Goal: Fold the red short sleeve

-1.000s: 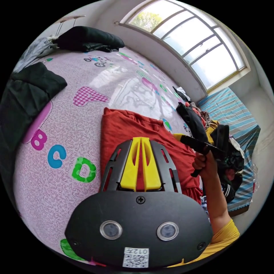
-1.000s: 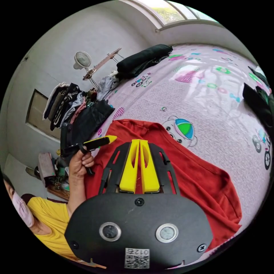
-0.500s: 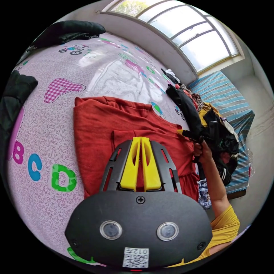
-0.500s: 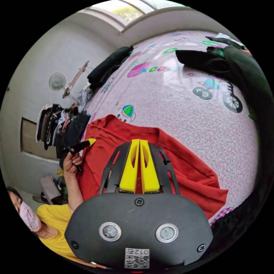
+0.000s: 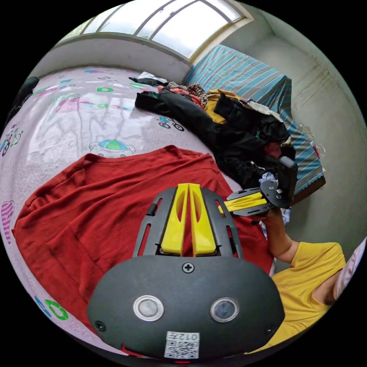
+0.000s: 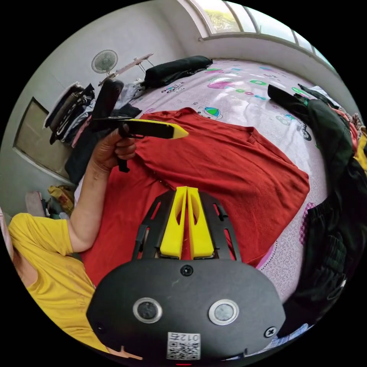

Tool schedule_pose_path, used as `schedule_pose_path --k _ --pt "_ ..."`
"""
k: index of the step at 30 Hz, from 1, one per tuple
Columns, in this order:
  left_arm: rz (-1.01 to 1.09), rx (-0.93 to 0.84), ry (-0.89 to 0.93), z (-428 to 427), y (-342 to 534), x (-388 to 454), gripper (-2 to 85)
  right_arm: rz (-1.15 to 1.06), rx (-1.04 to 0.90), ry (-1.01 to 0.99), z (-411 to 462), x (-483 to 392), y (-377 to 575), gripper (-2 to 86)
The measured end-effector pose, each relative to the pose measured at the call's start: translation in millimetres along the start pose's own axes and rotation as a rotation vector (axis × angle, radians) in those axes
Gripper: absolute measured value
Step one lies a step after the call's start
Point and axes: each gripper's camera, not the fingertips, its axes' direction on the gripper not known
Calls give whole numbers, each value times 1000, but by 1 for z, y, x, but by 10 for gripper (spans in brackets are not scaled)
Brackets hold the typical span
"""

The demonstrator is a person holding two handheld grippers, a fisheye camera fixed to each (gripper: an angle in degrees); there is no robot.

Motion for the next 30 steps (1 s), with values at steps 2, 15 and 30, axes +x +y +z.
schedule_pose_path --k 2,15,30 --pt "-23 -16 44 13 -4 -5 3 -13 -33 64 7 -9 4 9" --pt "-184 -26 -122 20 -12 -28 5 -102 -95 52 3 -23 48 7" --pt "-291 -26 -126 -21 5 -57 13 -45 -173 84 -9 1 97 6"
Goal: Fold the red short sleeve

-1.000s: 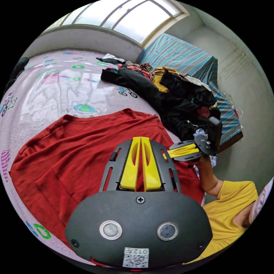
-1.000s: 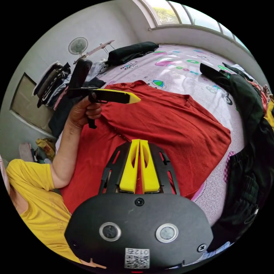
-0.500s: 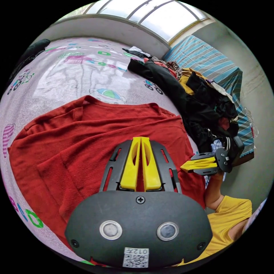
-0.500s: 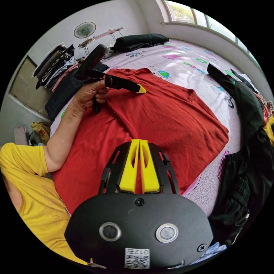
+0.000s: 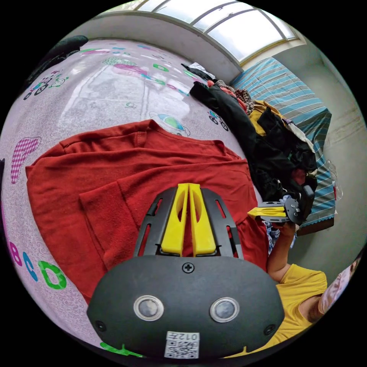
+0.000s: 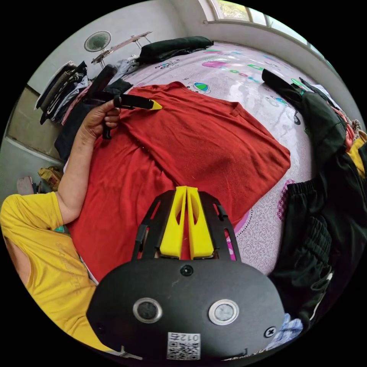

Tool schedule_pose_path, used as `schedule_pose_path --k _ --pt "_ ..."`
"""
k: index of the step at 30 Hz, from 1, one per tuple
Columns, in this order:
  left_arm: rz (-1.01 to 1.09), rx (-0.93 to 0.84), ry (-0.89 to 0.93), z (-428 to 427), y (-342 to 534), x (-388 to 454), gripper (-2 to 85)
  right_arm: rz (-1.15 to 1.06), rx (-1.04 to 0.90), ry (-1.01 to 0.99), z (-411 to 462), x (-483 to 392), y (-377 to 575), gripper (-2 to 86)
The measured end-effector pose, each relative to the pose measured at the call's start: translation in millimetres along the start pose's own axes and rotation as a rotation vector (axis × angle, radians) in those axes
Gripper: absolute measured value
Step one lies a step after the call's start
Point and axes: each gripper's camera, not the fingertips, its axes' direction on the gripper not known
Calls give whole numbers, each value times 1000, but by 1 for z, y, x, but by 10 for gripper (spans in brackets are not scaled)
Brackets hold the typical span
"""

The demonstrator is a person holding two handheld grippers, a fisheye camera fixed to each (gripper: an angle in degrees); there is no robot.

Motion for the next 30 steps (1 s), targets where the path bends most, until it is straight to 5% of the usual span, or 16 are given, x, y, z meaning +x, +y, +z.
schedule_pose_path --k 7,11,20,30 --pt "-8 121 93 -40 16 -13 44 -5 106 139 -16 -17 18 8" --pt "-42 115 54 -56 28 -26 50 -67 317 -42 -25 -43 17 8" --pt "-109 58 -33 -71 51 -48 49 -123 184 -213 47 -74 -47 9" --pt "-208 168 9 -107 92 -74 12 -140 125 -346 63 -68 -10 9"
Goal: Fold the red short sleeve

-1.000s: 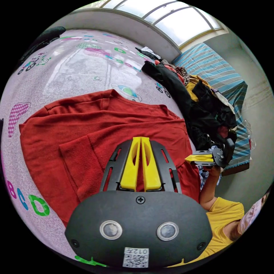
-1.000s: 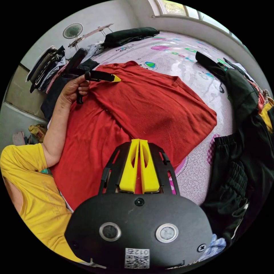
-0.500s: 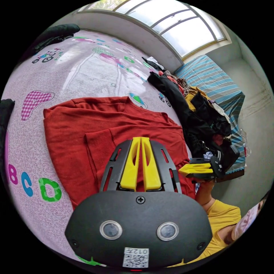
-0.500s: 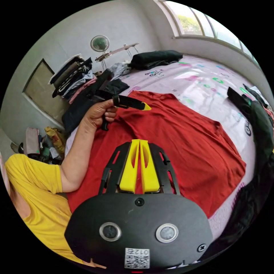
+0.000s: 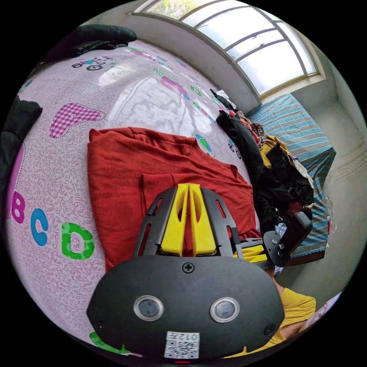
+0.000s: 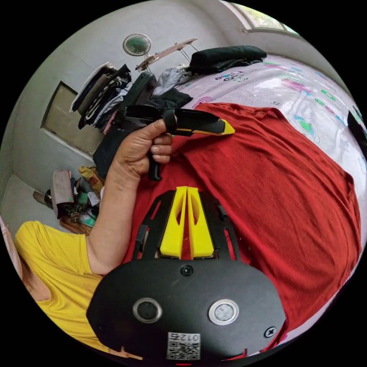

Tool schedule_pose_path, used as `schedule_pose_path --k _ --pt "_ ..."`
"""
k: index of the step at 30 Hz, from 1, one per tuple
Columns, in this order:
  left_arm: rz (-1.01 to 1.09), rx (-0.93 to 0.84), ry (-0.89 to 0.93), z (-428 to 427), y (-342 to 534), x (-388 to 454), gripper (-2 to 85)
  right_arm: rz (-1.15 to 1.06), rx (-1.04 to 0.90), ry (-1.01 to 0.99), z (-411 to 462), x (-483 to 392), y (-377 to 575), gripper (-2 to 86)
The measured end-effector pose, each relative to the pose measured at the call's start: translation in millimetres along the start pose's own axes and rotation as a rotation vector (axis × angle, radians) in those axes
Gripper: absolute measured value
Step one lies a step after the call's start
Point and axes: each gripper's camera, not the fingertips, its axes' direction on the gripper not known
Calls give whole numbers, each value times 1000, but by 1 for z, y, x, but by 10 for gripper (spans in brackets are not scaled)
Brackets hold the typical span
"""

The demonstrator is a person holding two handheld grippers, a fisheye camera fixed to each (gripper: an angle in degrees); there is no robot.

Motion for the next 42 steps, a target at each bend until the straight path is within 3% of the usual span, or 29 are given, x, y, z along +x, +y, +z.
schedule_pose_path --k 6,8,11,14,17,21,28,33,38,42 --pt "-19 255 103 -51 31 -11 4 171 155 200 -90 12 115 9" --pt "-18 264 126 -54 36 -11 4 361 276 268 -130 34 177 8" --pt "-14 222 98 -50 42 -9 3 519 450 207 -157 59 243 8" --pt "-1 201 77 -53 50 -6 2 583 489 146 -152 75 275 7" --pt "3 196 20 -62 61 -5 2 524 321 134 -137 80 275 7" --pt "-19 207 -18 -78 79 -4 2 502 279 145 -137 72 283 7" --pt "27 387 -78 -142 124 38 2 519 550 136 -159 57 324 7" --pt "-12 452 163 -184 144 38 3 524 597 168 -160 48 340 6" --pt "-93 479 342 -204 177 11 5 559 618 332 -161 31 352 6" --pt "-97 411 467 -226 213 -2 5 547 468 269 -150 37 336 5"
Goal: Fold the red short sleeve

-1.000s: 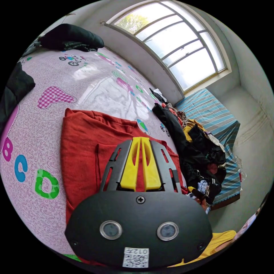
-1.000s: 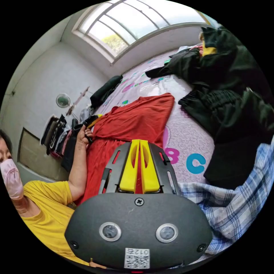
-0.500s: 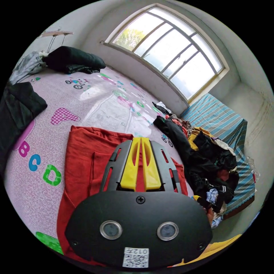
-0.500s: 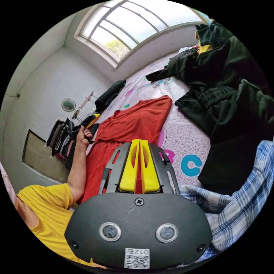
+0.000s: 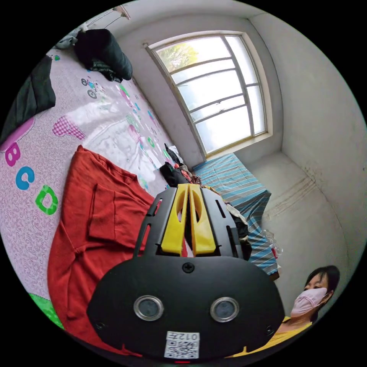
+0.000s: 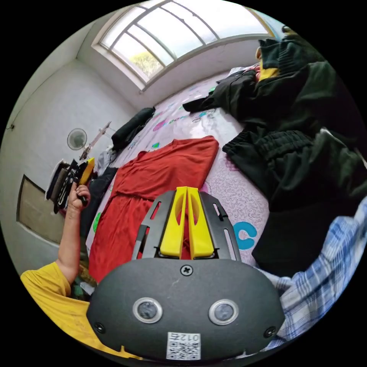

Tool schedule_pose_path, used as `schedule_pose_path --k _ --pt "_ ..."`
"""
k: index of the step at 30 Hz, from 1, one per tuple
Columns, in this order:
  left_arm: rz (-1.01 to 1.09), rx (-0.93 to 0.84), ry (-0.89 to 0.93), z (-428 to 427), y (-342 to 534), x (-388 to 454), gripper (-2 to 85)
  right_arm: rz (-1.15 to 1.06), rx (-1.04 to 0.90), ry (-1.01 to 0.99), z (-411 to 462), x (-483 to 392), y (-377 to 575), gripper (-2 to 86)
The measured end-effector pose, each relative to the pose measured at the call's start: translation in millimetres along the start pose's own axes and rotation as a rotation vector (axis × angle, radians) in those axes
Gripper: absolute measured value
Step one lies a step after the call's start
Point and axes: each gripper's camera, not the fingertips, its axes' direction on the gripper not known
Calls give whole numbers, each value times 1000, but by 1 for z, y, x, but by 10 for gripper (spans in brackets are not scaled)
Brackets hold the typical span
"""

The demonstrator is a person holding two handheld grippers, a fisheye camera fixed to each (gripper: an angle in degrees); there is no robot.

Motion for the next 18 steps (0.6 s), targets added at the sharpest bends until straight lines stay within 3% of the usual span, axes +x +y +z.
schedule_pose_path --k 3,5,10,13,18 --pt "46 -142 -65 -32 26 16 5 -59 -187 149 27 -11 -2 4" --pt "79 -241 -138 -55 49 26 5 -98 -210 195 31 -16 0 2" --pt "144 -495 -461 -138 141 50 5 -148 -189 389 30 -24 9 3" --pt "135 -492 -588 -195 191 60 8 -168 -138 452 7 -39 36 8" --pt "56 -439 -541 -259 251 61 28 -241 -30 198 -73 -61 128 19"
